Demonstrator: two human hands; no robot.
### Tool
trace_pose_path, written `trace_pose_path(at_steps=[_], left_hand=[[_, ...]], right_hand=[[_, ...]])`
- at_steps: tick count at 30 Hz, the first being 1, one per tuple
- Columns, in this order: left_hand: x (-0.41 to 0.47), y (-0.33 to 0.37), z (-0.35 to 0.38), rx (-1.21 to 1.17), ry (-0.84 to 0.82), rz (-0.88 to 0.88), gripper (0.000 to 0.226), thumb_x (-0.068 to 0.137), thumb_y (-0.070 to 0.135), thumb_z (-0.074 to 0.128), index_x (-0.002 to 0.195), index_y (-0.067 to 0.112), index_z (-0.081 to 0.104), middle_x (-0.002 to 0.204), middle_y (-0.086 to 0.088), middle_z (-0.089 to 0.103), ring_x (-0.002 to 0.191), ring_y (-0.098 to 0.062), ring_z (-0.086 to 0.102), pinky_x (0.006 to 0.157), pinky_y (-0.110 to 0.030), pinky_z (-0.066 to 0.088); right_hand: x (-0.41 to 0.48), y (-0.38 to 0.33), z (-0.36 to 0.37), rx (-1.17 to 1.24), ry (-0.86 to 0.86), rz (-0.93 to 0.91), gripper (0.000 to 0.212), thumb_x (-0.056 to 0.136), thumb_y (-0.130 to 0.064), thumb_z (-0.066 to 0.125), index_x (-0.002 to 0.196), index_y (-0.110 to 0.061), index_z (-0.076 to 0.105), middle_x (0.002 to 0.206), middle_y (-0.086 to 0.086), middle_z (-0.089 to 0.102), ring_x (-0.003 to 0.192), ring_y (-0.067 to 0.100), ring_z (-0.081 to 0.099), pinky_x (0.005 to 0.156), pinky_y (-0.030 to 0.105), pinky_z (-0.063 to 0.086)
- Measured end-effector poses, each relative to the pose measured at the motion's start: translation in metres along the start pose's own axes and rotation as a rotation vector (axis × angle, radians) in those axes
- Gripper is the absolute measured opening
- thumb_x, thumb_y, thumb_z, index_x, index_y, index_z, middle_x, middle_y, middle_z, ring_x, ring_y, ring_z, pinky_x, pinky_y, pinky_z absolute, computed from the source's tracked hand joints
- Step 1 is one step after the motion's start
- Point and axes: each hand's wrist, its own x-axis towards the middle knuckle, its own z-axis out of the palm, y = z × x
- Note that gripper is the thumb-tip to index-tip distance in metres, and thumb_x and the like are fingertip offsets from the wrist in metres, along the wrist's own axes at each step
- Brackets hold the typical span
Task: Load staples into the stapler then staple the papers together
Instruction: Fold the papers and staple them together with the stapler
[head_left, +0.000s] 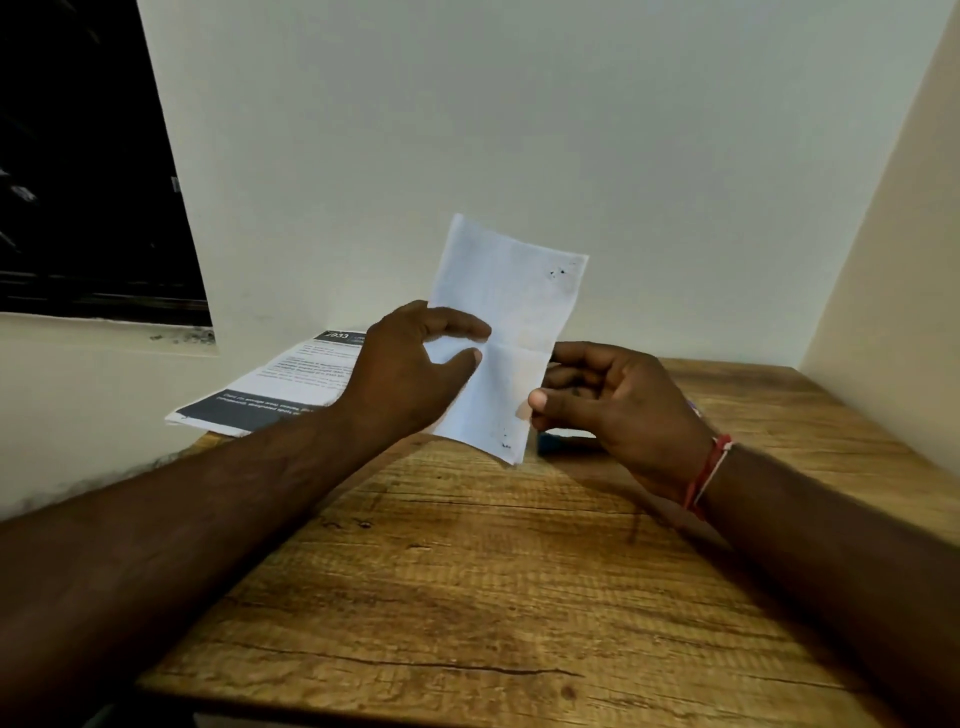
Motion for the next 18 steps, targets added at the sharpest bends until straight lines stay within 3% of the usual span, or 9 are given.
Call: trace_pose_path(at_steps=[3, 5, 9, 13, 18], left_hand=[[-0.001, 0.003, 0.002, 0.013, -0.043, -0.001, 0.018, 0.097, 0.022, 0.084, 0.112, 0.033, 0.089, 0.113, 0.024, 0.082, 0.106, 0.021, 0.067, 0.104, 0.0, 0.044], [-0.002, 0.007, 0.003, 0.009, -0.085, -0.011, 0.022, 0.095, 0.039, 0.088, 0.116, 0.035, 0.087, 0.116, 0.026, 0.081, 0.112, 0.019, 0.067, 0.105, -0.002, 0.046], [-0.006, 0.015, 0.003, 0.002, -0.161, -0.017, 0.058, 0.08, 0.068, 0.09, 0.127, 0.036, 0.083, 0.128, 0.027, 0.078, 0.126, 0.014, 0.065, 0.103, -0.005, 0.041], [-0.005, 0.018, -0.001, -0.045, -0.265, -0.024, 0.067, 0.079, 0.065, 0.092, 0.138, 0.038, 0.077, 0.142, 0.027, 0.072, 0.137, 0.013, 0.058, 0.105, -0.003, 0.036], [-0.008, 0.016, -0.004, 0.034, -0.434, 0.008, 0.105, 0.06, 0.076, 0.095, 0.155, 0.046, 0.061, 0.157, 0.025, 0.06, 0.144, 0.006, 0.053, 0.116, -0.02, 0.042]], right_hand=[[-0.001, 0.001, 0.003, 0.027, -0.029, -0.037, 0.047, 0.094, 0.01, 0.077, 0.137, -0.007, 0.073, 0.117, 0.017, 0.083, 0.104, 0.034, 0.082, 0.092, 0.043, 0.068], [-0.001, 0.001, 0.003, 0.036, -0.029, -0.043, 0.047, 0.094, 0.01, 0.077, 0.137, -0.009, 0.073, 0.118, 0.016, 0.083, 0.106, 0.032, 0.082, 0.091, 0.04, 0.068], [-0.002, -0.003, 0.003, 0.002, -0.027, -0.058, 0.045, 0.093, 0.007, 0.079, 0.132, -0.014, 0.076, 0.117, 0.013, 0.084, 0.11, 0.035, 0.081, 0.091, 0.04, 0.068], [-0.002, -0.003, 0.002, -0.041, -0.026, -0.061, 0.044, 0.093, 0.002, 0.082, 0.134, -0.014, 0.076, 0.117, 0.011, 0.084, 0.11, 0.034, 0.082, 0.094, 0.044, 0.068], [0.0, 0.001, 0.001, -0.043, 0.009, -0.056, 0.044, 0.093, -0.002, 0.083, 0.135, -0.01, 0.075, 0.116, 0.016, 0.083, 0.104, 0.034, 0.082, 0.095, 0.048, 0.067]])
